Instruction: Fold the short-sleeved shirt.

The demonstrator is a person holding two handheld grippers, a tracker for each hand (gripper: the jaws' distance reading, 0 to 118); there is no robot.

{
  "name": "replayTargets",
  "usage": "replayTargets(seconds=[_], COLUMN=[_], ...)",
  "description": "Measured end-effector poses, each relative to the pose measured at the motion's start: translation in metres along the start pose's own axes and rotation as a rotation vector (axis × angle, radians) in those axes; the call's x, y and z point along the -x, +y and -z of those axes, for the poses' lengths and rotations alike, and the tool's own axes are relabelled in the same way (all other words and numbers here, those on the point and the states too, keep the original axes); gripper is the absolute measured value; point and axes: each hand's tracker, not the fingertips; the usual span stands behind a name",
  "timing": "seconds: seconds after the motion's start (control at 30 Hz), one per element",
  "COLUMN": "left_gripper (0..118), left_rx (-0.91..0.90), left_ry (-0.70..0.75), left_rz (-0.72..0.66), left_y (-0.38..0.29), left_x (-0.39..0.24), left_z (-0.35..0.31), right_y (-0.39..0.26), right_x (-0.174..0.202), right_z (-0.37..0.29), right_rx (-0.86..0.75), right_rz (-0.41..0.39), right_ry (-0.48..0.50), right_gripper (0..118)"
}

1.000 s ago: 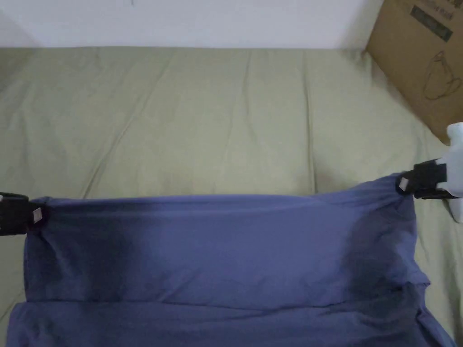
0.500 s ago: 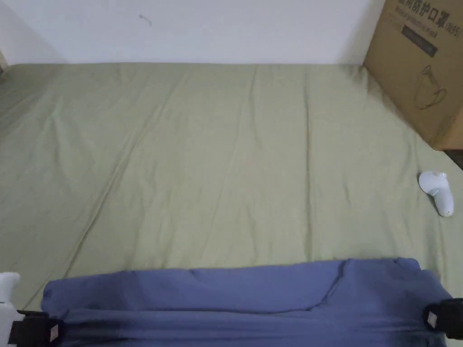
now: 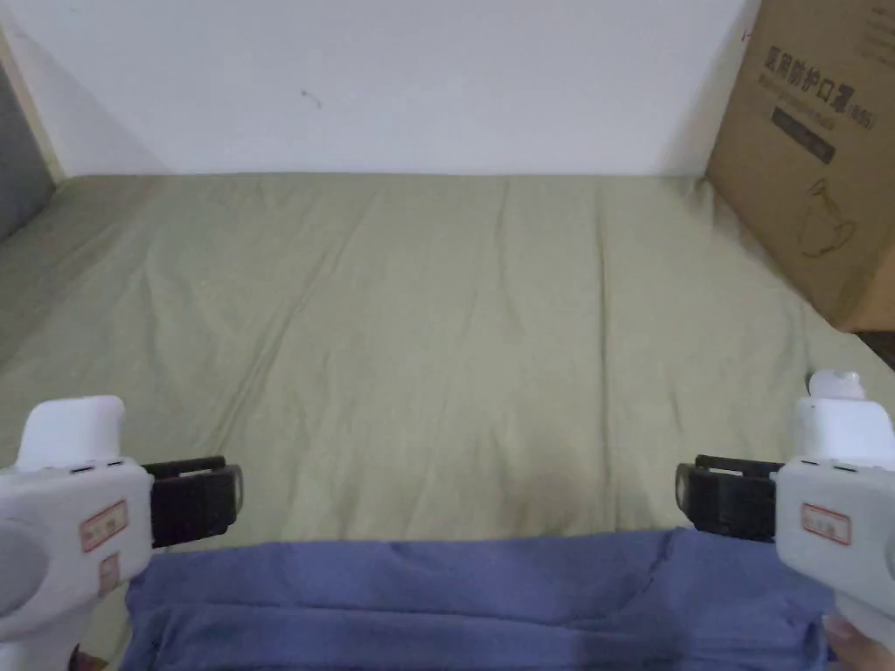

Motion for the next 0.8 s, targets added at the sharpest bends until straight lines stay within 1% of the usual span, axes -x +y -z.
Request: replayTargets(seconds=[0.03,0.07,0.1,0.13,0.17,0.2,0.23,0.33,0.43,0.53,0.6,0.7,0.77,0.8], left_gripper=[97,67,35,5,2,1,1,1,1,1,2,2,3,5], left_rx=[-0.006,0.000,-0.005,0.011,0.040,0.045,0.044,0.032,0.033,0.102,0.175,0.277,0.273,0.270], left_ry=[0.003,-0.008,-0.015,-0.010,-0.015,-0.028,-0.024,-0.017,-0.034,-0.133,-0.260,-0.567,-0.690,-0.717], left_rz=[0.003,0.003,0.015,0.036,0.064,0.074,0.076,0.092,0.092,0.027,-0.099,-0.388,-0.523,-0.547], left_y=[-0.002,-0.004,-0.007,-0.008,-0.013,-0.017,-0.022,-0.032,-0.031,-0.024,-0.021,-0.030,-0.045,-0.052], left_x=[-0.009,-0.016,-0.024,-0.030,-0.039,-0.044,-0.047,-0.053,-0.045,-0.002,0.040,0.111,0.149,0.160], left_z=[0.001,0.004,0.008,0.014,0.019,0.021,0.022,0.019,0.016,0.020,0.030,0.053,0.070,0.076], right_y=[0.000,-0.001,-0.003,-0.005,-0.008,-0.011,-0.013,-0.014,-0.016,-0.015,-0.015,-0.018,-0.021,-0.022], right_x=[0.010,0.020,0.029,0.036,0.040,0.041,0.038,0.033,0.025,0.020,0.018,0.013,0.015,0.015], right_z=[0.001,0.004,0.007,0.011,0.018,0.018,0.019,0.020,0.021,0.015,0.012,0.013,0.013,0.013], right_rx=[-0.006,-0.008,-0.014,-0.005,0.023,0.014,0.031,0.061,0.074,0.073,0.080,0.112,0.125,0.125], right_rz=[-0.022,-0.066,-0.110,-0.152,-0.169,-0.142,-0.124,-0.060,-0.048,-0.048,-0.041,-0.038,-0.051,-0.052], right_ry=[-0.001,-0.007,-0.032,-0.062,-0.089,-0.087,-0.054,-0.040,-0.026,-0.017,-0.003,0.007,0.000,-0.001], right_gripper=[112,95,65,21,0,0,0,0,0,0,0,0,0,0])
